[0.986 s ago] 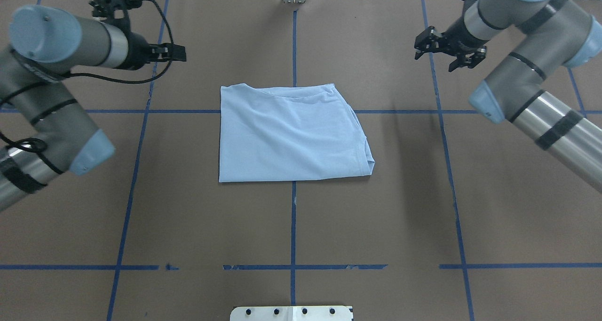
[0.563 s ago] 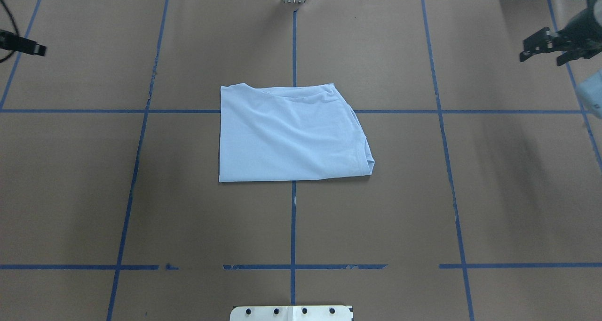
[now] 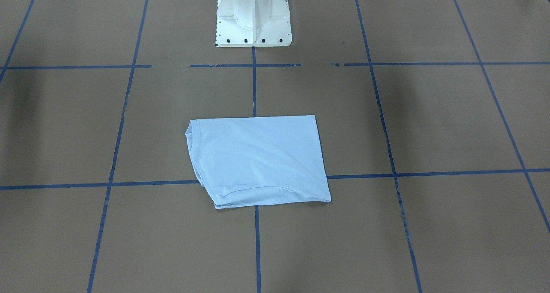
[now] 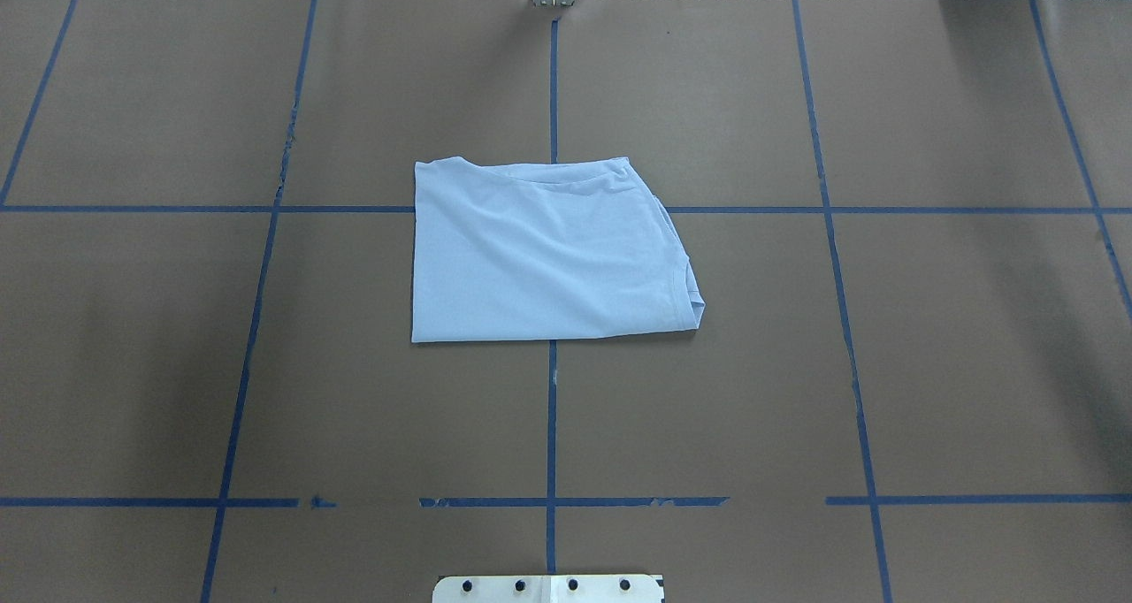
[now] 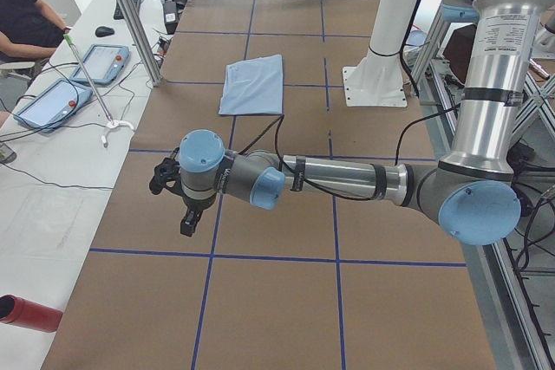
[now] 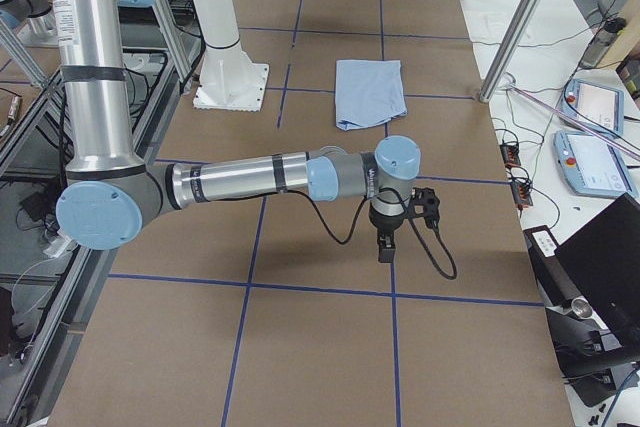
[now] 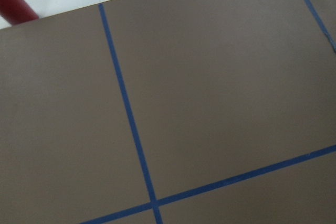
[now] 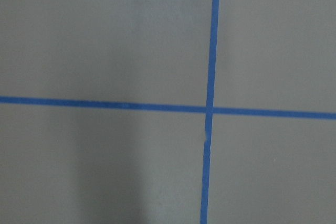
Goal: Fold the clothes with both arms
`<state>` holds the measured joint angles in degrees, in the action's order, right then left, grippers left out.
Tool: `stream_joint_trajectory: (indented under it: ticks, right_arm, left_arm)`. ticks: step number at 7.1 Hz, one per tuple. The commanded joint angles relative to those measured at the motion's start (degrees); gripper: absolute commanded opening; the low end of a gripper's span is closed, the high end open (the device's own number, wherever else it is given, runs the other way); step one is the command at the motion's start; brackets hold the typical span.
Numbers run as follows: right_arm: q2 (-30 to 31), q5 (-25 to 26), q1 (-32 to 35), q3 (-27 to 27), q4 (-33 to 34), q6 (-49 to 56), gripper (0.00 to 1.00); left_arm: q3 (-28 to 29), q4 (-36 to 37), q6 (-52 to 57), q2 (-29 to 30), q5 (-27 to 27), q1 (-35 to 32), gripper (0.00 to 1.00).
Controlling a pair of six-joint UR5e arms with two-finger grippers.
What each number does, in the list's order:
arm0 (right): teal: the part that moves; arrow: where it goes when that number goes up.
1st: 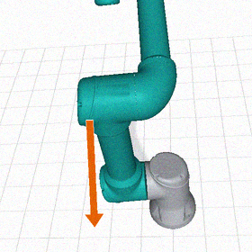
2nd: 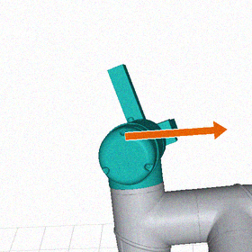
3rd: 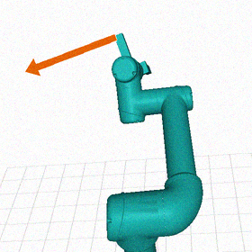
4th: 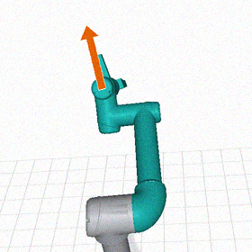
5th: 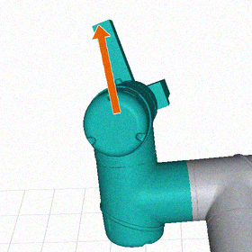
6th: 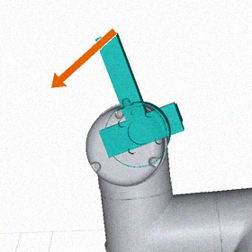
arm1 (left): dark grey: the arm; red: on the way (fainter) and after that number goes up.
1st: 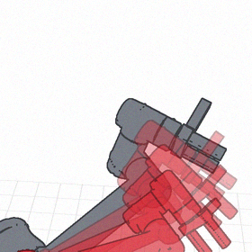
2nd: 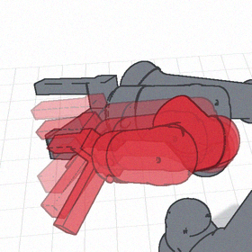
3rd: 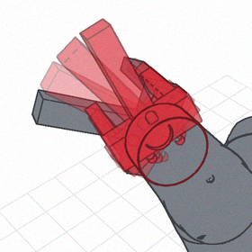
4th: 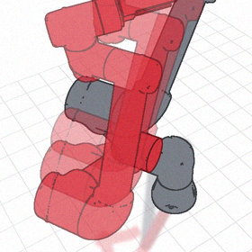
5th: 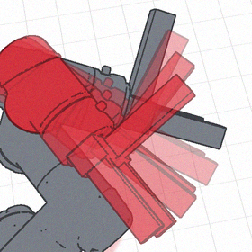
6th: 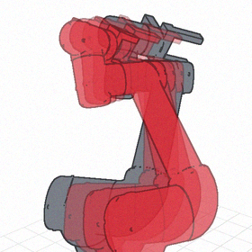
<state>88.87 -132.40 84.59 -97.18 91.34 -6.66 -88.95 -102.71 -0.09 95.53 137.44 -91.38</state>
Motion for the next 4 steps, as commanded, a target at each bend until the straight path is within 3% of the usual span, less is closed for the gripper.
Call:
stream_joint_trajectory:
  ticks: [1, 3, 4]
  right_arm:
    - [4.5, -3.8, 0.3, -1.6, 0.3, 1.0, 1.0]
    - [5.2, -3.3, 0.3, -1.6, 0.3, 1.7, 1.0]
    - [5.4, -3.6, 0.2, -1.5, 0.3, 1.0, 1.0]
  left_arm:
    - [-1.9, 2.2, -0.9, -5.5, 1.0, -0.5, 1.0]
    - [-3.2, 2.0, -10.3, -5.9, 1.1, -0.2, 1.0]
    - [-3.7, 1.7, -10.1, -6.5, 1.6, 0.3, 1.0]
